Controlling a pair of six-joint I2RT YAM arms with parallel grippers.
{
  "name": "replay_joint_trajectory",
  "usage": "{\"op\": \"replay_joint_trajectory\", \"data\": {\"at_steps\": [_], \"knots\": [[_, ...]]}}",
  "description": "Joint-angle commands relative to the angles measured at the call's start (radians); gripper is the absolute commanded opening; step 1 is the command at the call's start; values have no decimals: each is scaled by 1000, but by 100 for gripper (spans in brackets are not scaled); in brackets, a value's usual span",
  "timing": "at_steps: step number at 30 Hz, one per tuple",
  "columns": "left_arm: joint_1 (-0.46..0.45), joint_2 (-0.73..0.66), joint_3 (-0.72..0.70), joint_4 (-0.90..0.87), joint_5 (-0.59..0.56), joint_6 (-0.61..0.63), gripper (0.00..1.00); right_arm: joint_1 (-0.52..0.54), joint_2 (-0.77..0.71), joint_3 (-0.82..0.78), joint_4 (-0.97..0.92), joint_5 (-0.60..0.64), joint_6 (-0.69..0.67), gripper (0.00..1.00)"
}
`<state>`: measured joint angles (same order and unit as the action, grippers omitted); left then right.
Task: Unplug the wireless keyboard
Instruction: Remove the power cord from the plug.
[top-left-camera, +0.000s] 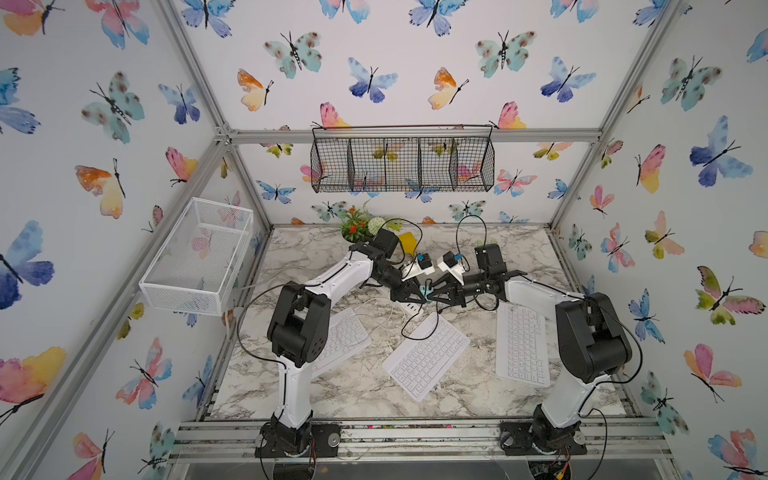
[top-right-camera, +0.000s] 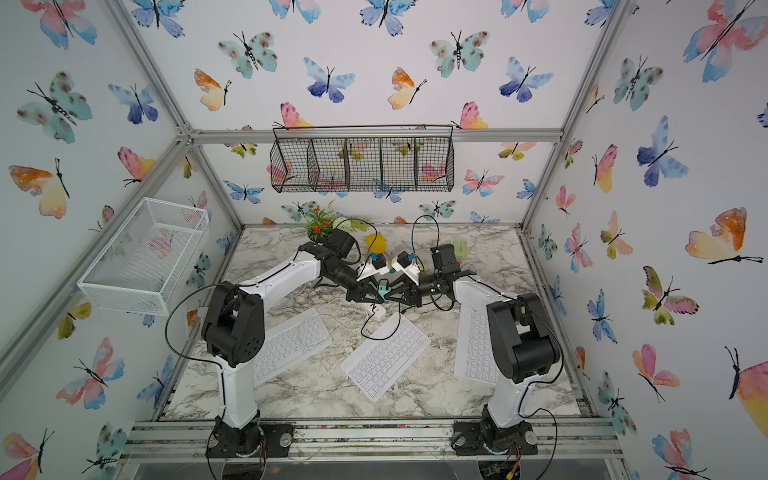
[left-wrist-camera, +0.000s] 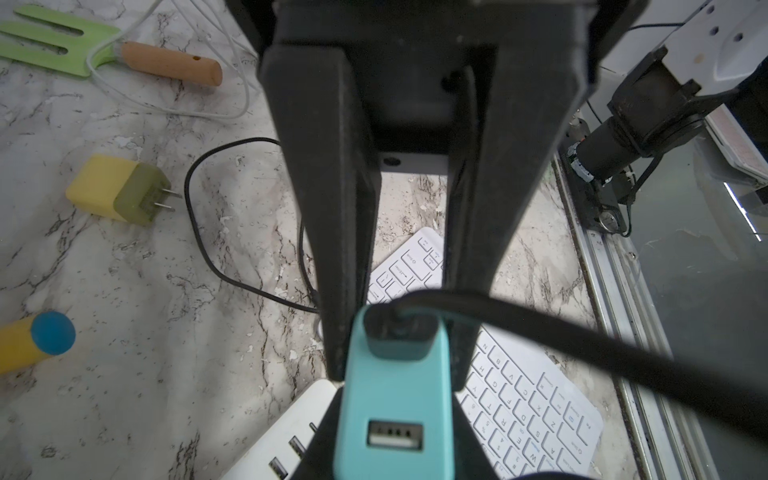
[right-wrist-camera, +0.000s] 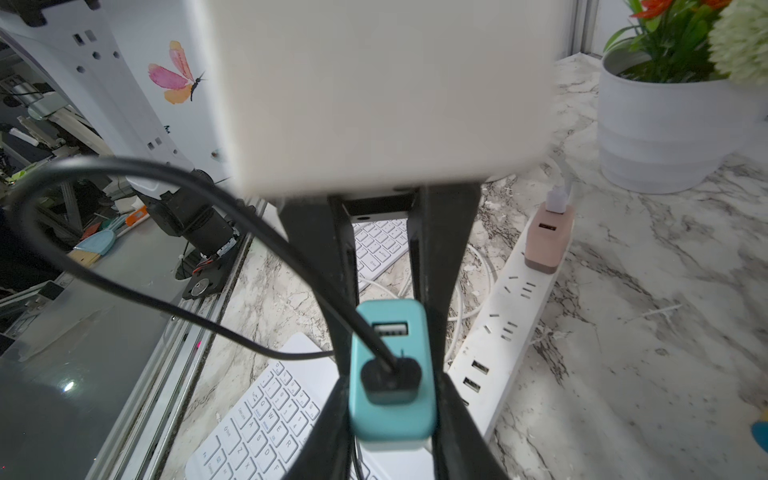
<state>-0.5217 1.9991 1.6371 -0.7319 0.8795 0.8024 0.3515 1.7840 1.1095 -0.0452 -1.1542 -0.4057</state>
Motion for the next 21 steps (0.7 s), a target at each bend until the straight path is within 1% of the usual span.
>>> {"op": "replay_joint_trajectory", "data": {"at_steps": [1, 5, 9, 13, 17, 18, 20, 21], "knots": [[-19, 26, 1, -29, 12, -4, 0, 0, -31, -6, 134, 43, 143, 38], [-17, 23, -12, 7, -30, -37, 0, 0, -49, -19, 158, 106, 174, 45], [-12, 39, -11, 51, -107, -103, 0, 0, -75, -57, 262, 190, 275, 48], [-13, 57, 21, 82, -204, -212, 0, 1, -72, -70, 327, 292, 437, 48], [-17, 52, 4, 188, -315, -353, 0, 11, -66, -88, 391, 374, 610, 47], [-18, 48, -5, 212, -342, -379, 0, 22, -66, -89, 395, 385, 625, 46], [-22, 40, -21, 259, -386, -430, 0, 55, -71, -91, 393, 451, 639, 46], [-24, 36, -30, 274, -386, -448, 0, 67, -69, -93, 397, 468, 646, 46]]}}
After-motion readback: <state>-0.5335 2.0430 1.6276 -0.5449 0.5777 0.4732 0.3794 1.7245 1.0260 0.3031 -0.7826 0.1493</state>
